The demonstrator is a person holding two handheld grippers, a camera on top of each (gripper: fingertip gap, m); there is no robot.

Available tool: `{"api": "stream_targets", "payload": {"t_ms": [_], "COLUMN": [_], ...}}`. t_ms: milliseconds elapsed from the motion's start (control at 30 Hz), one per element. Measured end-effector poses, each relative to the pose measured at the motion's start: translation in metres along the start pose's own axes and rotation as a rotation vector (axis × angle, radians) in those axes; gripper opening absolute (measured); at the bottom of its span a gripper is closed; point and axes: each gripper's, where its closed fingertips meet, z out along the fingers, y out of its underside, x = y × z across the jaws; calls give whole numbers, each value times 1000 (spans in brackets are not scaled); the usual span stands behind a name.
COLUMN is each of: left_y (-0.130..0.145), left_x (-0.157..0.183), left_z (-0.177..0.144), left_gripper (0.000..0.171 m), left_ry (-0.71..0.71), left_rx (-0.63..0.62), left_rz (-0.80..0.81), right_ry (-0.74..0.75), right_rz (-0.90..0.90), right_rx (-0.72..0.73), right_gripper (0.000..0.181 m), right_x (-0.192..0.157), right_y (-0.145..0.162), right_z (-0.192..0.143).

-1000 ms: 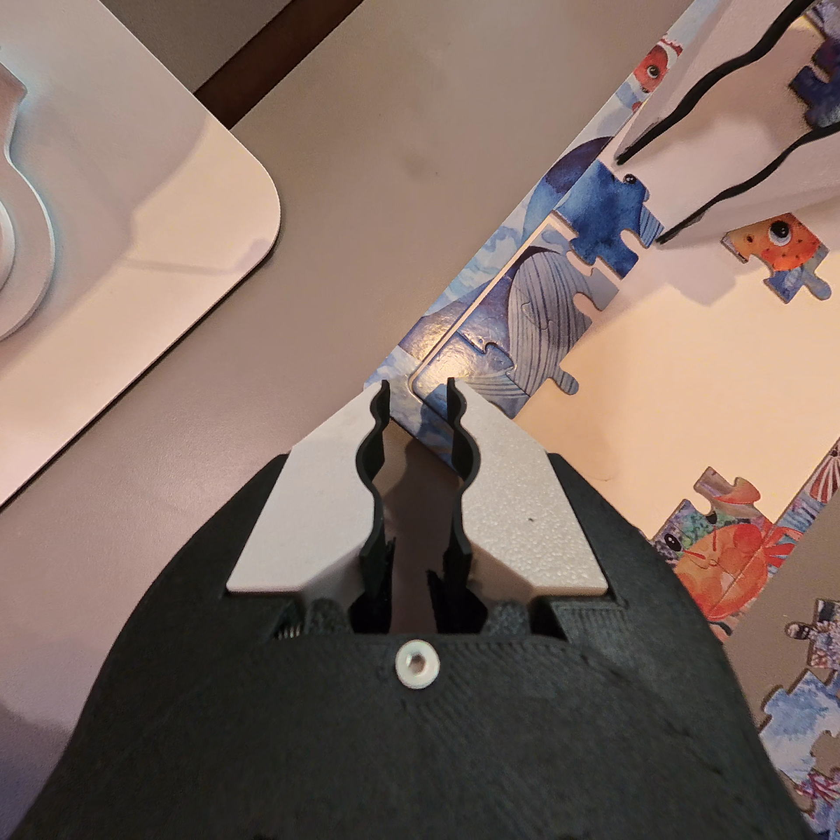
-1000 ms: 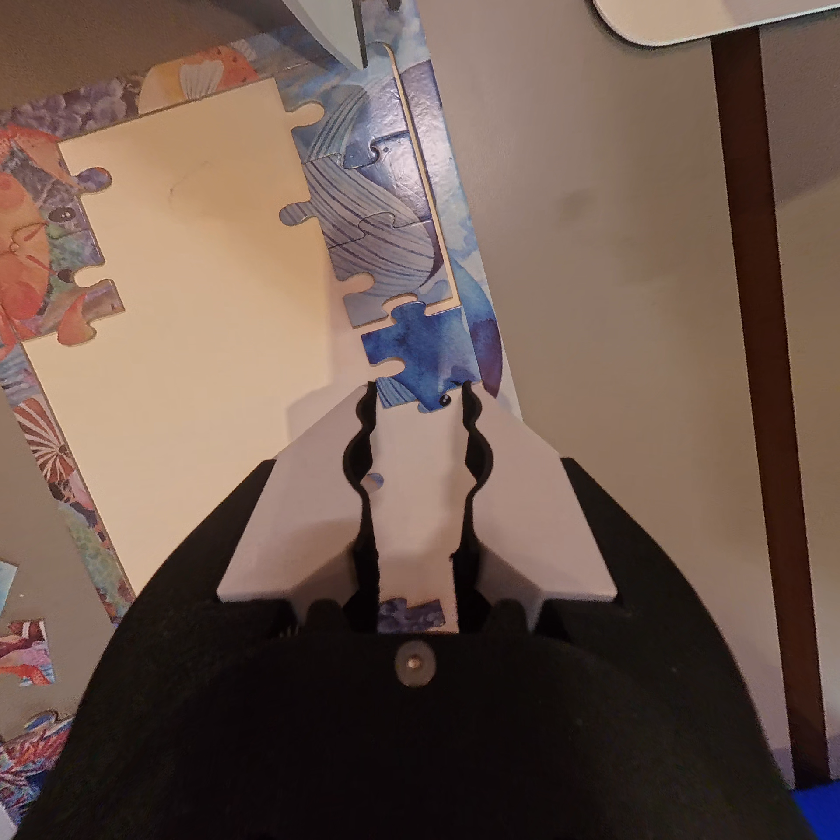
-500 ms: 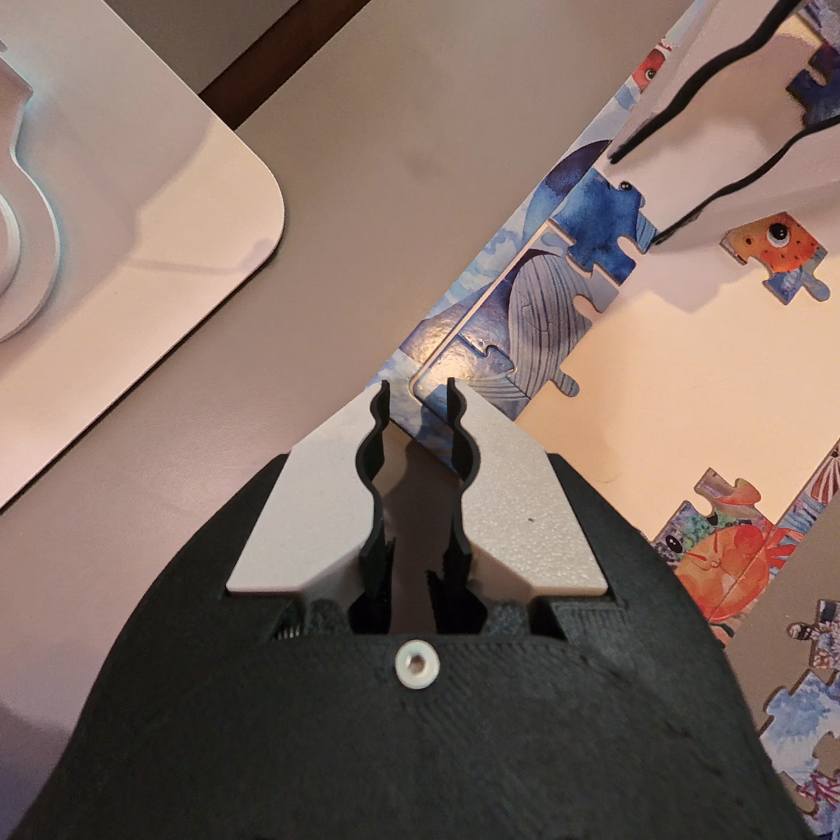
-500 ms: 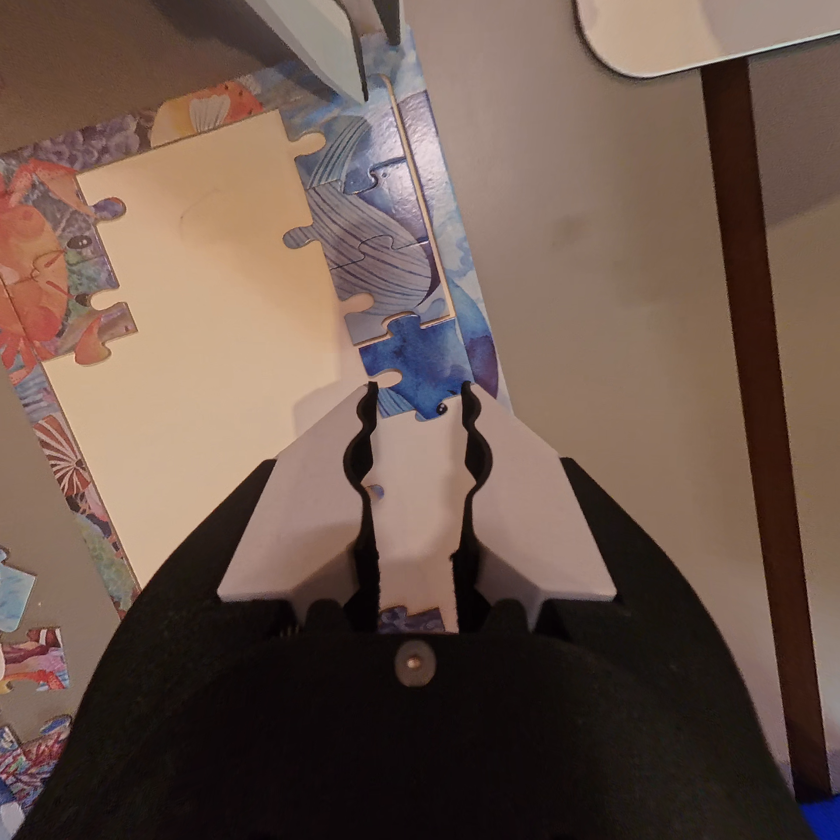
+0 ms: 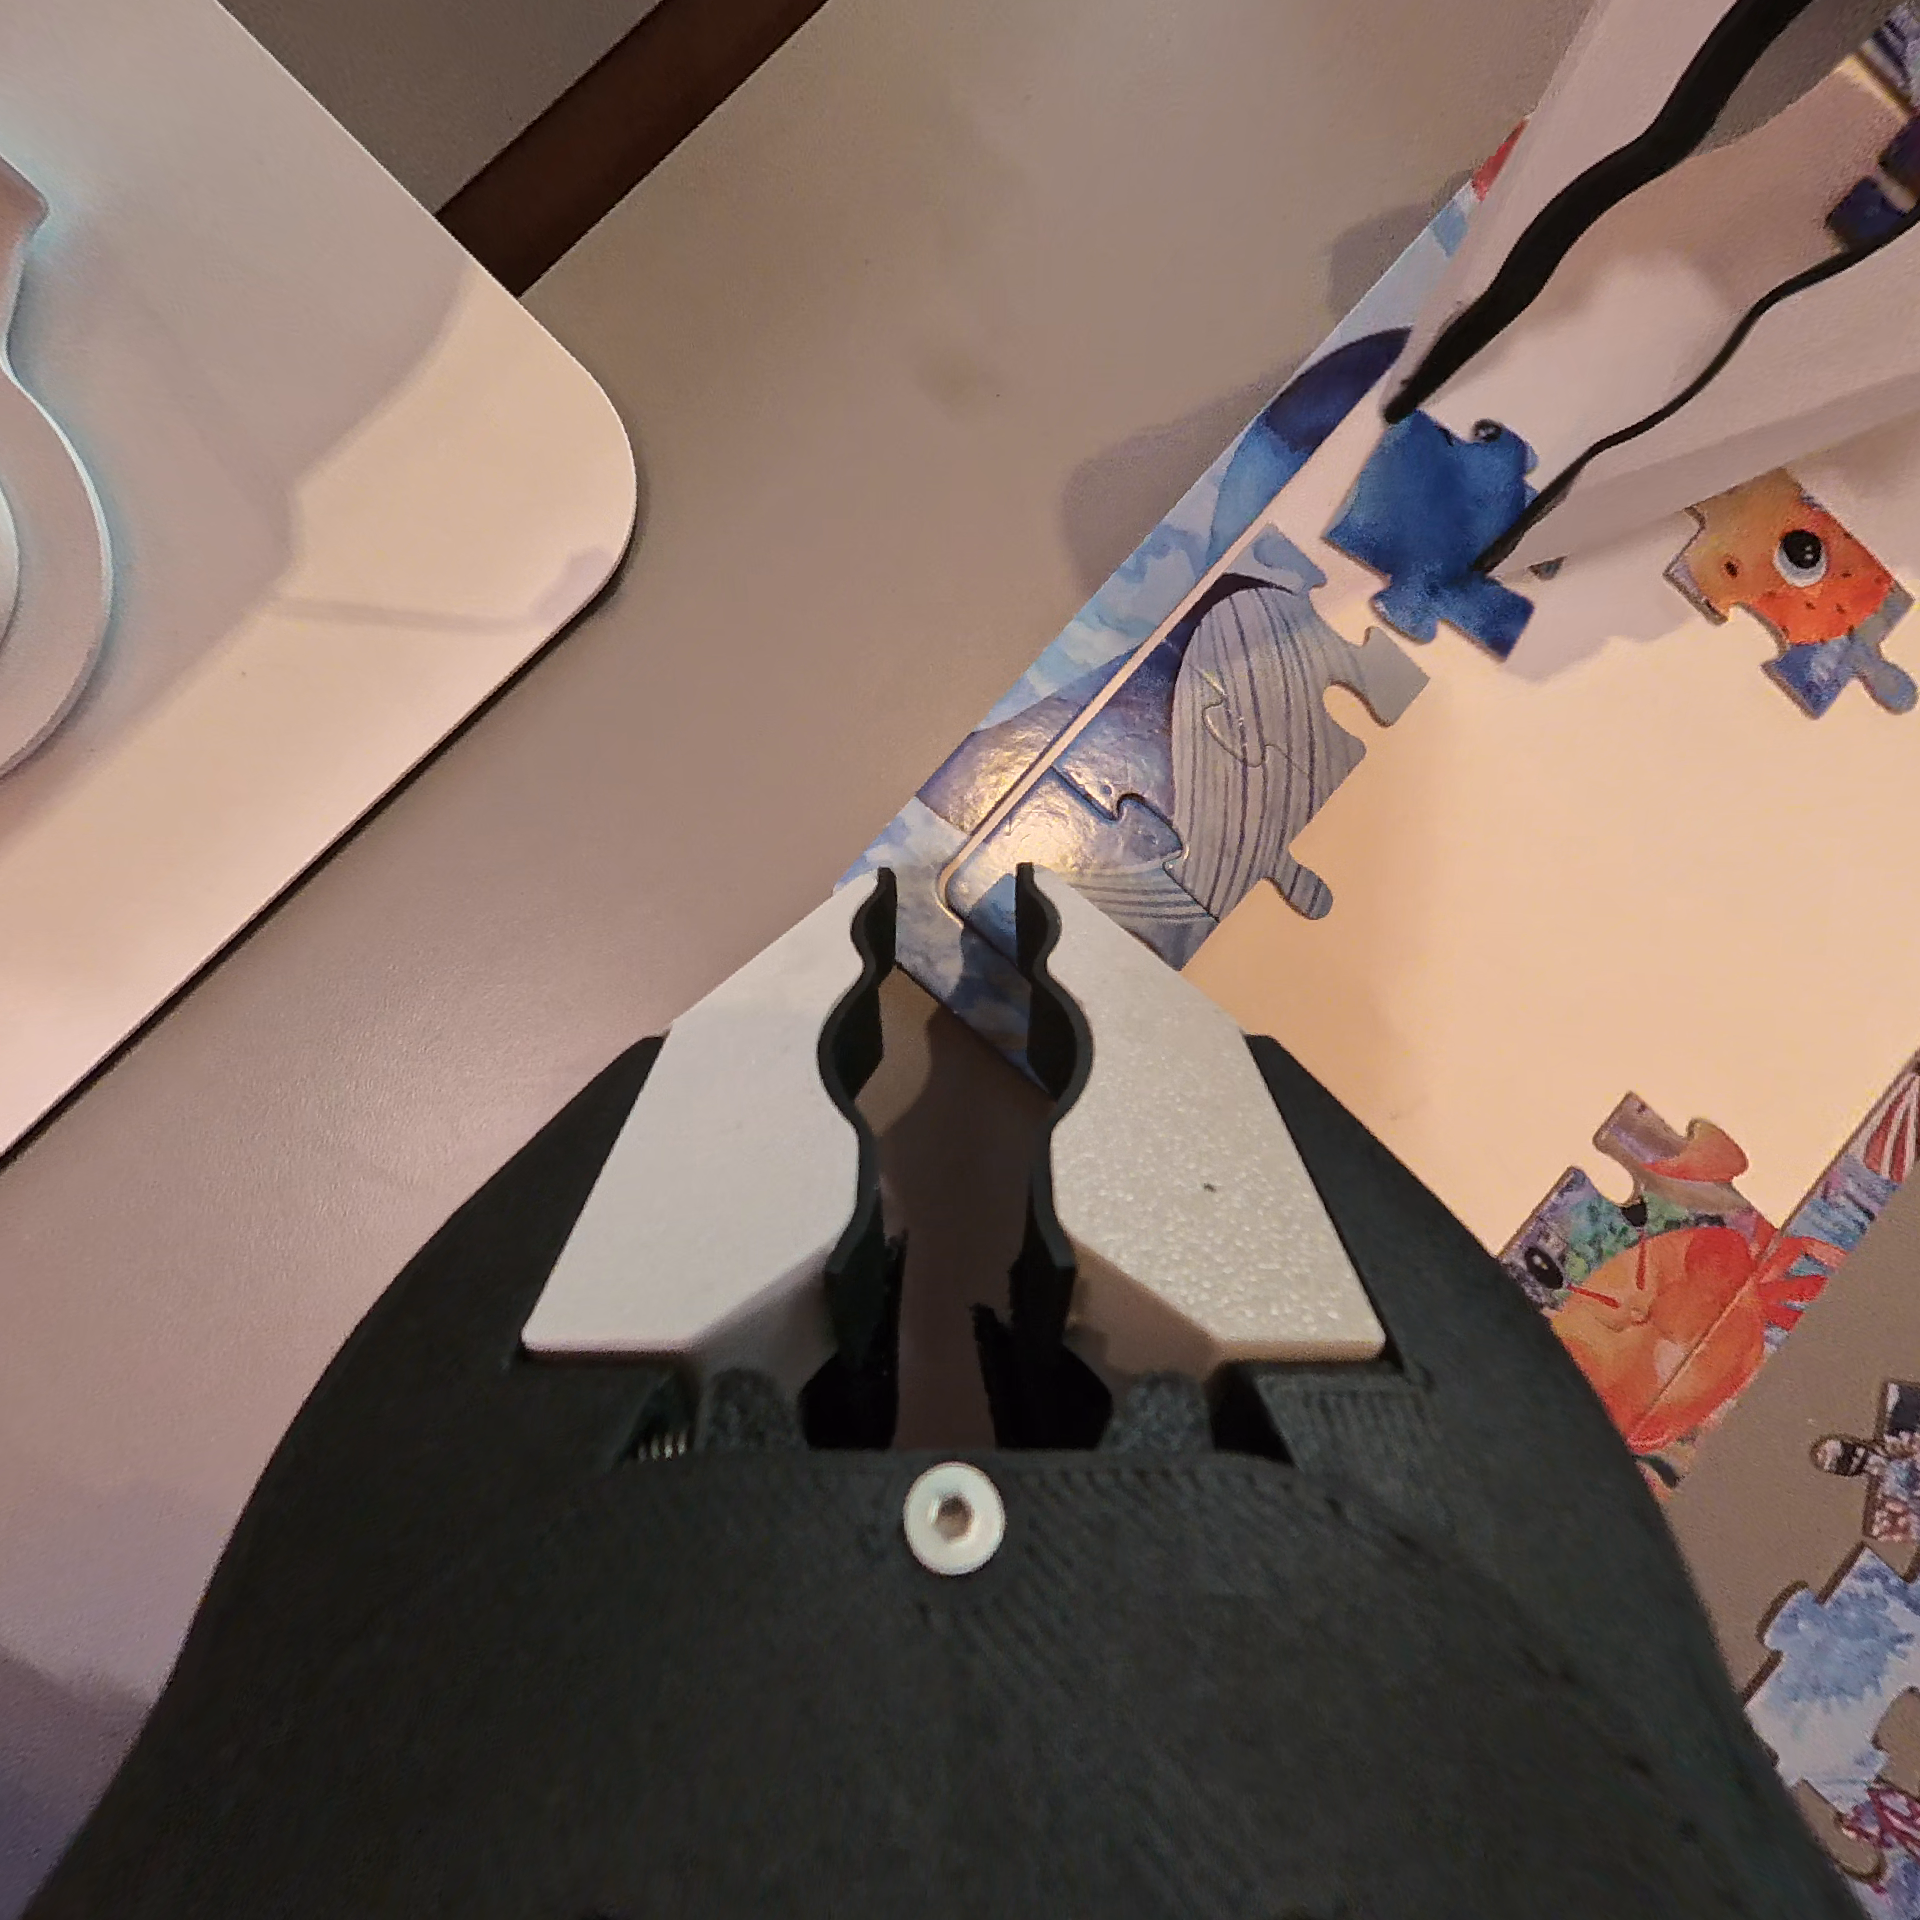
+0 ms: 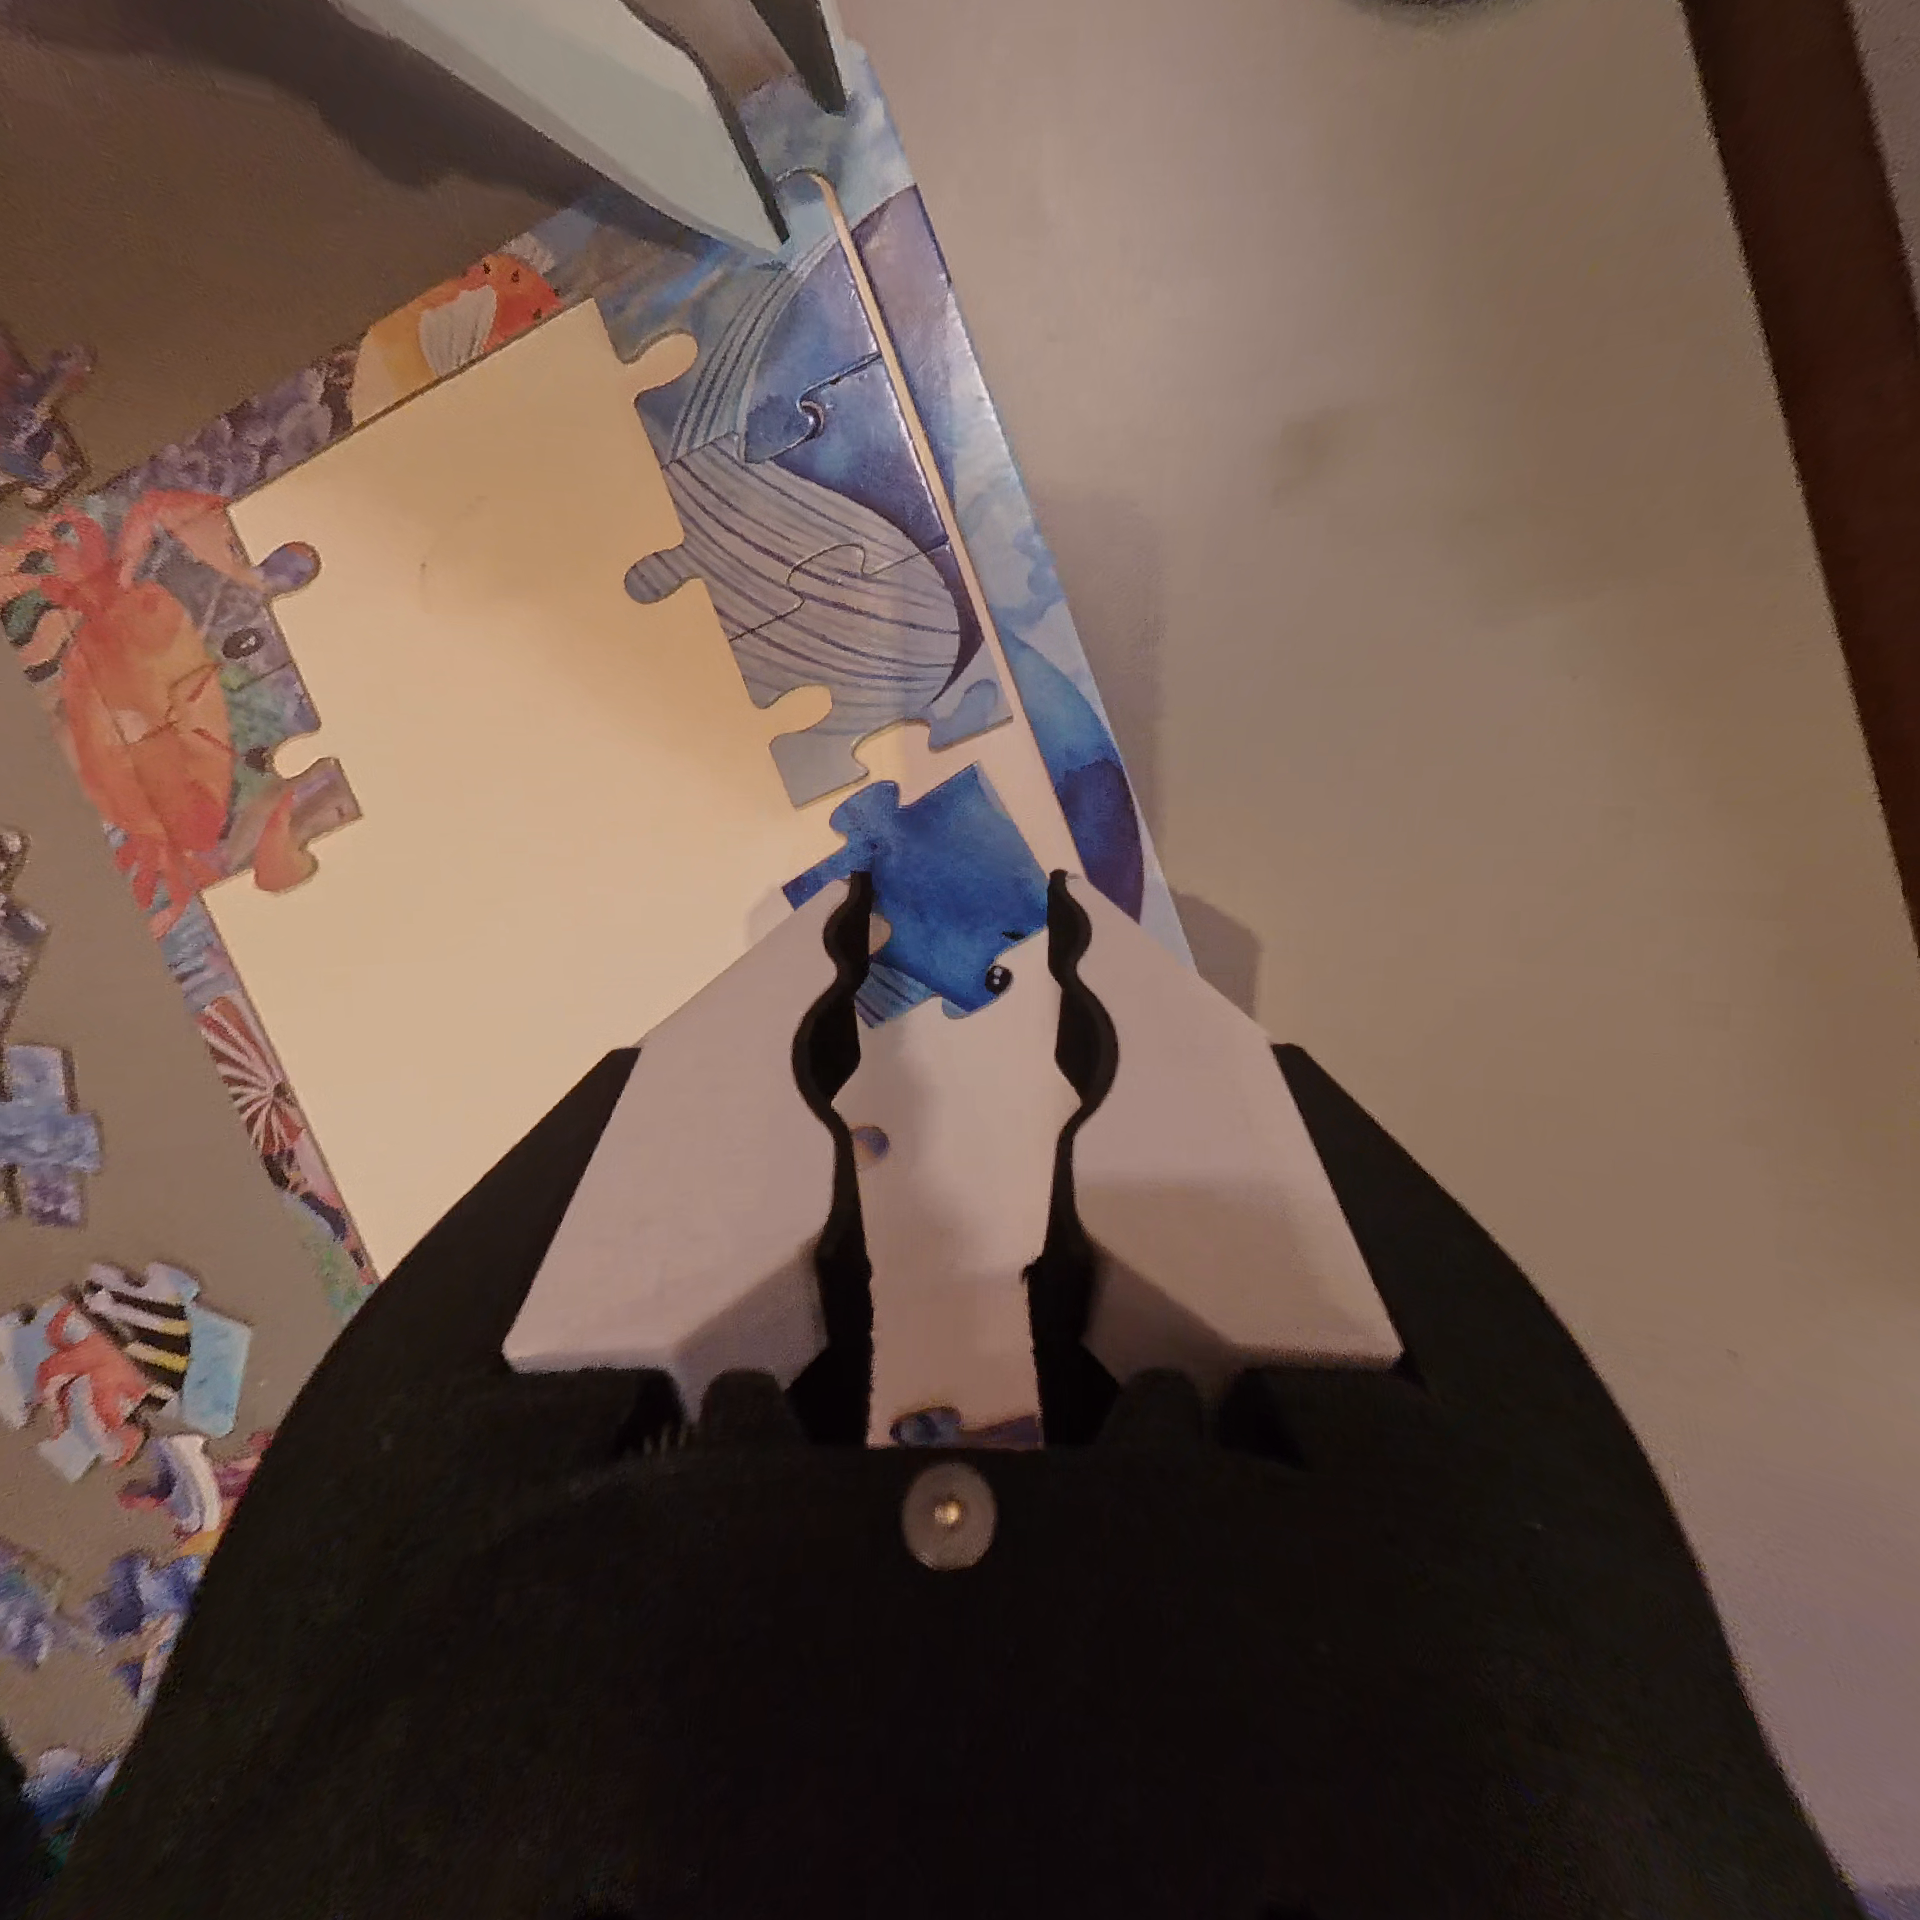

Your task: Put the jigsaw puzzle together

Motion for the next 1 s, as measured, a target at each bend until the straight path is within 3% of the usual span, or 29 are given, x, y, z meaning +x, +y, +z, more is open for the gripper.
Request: {"api": "stream_targets", "payload": {"t_ms": [167, 367, 500, 733, 867, 1000], "left_y": [0, 0, 0, 0, 0, 1], "left_x": [0, 0, 0, 0, 1, 0], "left_z": [0, 0, 0, 0, 0, 0], "left_gripper": [22, 22, 22, 22, 22, 22], "left_ry": [-2, 0, 1, 0, 2, 5], "left_rx": [-2, -2, -1, -2, -1, -1], "left_rz": [2, 0, -2, -2, -4, -5], "right_ry": [-29, 6, 91, 26, 58, 121], "right_rz": [-11, -81, -153, -207, -215, -220], "right_rx": [-17, -45, -90, -94, -71, -52], "right_gripper": [35, 53, 41, 23, 32, 59], "right_x": [-8, -16, -17, -53, -49, -25], "right_y": [5, 13, 19, 15, 6, 2], "right_z": [-3, -3, -2, 5, -1, -4]}}
